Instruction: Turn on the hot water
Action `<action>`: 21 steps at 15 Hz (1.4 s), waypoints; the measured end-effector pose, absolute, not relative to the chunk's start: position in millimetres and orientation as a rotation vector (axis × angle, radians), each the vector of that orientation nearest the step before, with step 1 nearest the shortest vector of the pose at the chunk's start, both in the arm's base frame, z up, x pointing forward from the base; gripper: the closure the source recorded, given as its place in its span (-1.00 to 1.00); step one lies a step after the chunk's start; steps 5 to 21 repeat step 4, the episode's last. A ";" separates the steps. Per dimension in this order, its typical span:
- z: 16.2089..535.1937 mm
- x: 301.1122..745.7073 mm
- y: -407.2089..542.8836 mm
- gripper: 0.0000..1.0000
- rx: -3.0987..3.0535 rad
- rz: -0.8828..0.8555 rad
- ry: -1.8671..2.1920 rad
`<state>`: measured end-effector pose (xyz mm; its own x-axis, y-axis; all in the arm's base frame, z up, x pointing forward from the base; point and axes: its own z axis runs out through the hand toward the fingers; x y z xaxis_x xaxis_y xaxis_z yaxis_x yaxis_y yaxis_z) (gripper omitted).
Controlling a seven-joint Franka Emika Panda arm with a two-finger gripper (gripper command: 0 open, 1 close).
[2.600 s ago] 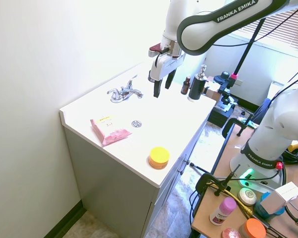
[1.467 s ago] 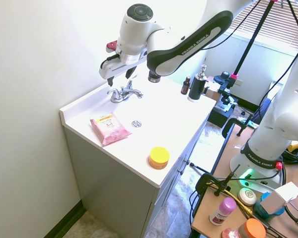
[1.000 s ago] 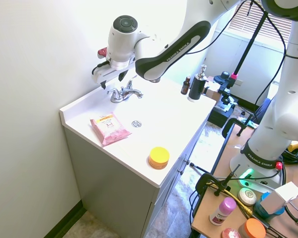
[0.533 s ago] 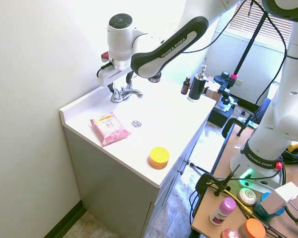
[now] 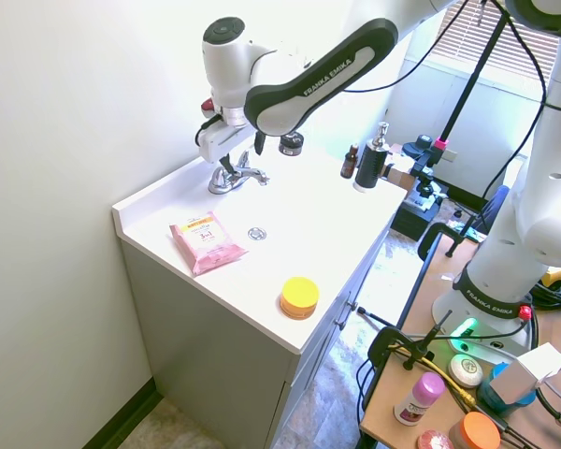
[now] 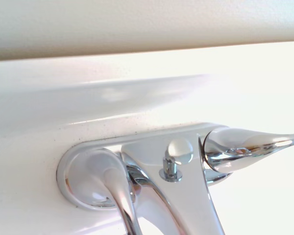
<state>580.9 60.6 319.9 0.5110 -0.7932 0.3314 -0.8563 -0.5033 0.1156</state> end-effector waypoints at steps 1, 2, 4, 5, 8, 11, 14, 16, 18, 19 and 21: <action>328.0 576.3 58.7 -1.00 2.544 0.287 -1.374; 337.2 569.0 52.8 -1.00 2.591 0.234 -1.354; 354.6 552.5 35.6 -1.00 2.647 0.166 -1.354; 354.6 552.5 35.6 -1.00 2.647 0.166 -1.354; 354.6 552.5 35.6 -1.00 2.647 0.166 -1.354; 354.6 552.5 35.6 -1.00 2.647 0.166 -1.354; 354.6 552.5 35.6 -1.00 2.647 0.166 -1.354; 354.6 552.5 35.6 -1.00 2.647 0.166 -1.354; 354.6 552.5 35.6 -1.00 2.647 0.166 -1.354; 354.6 552.5 35.6 -1.00 2.647 0.166 -1.354; 354.6 552.5 35.6 -1.00 2.647 0.166 -1.354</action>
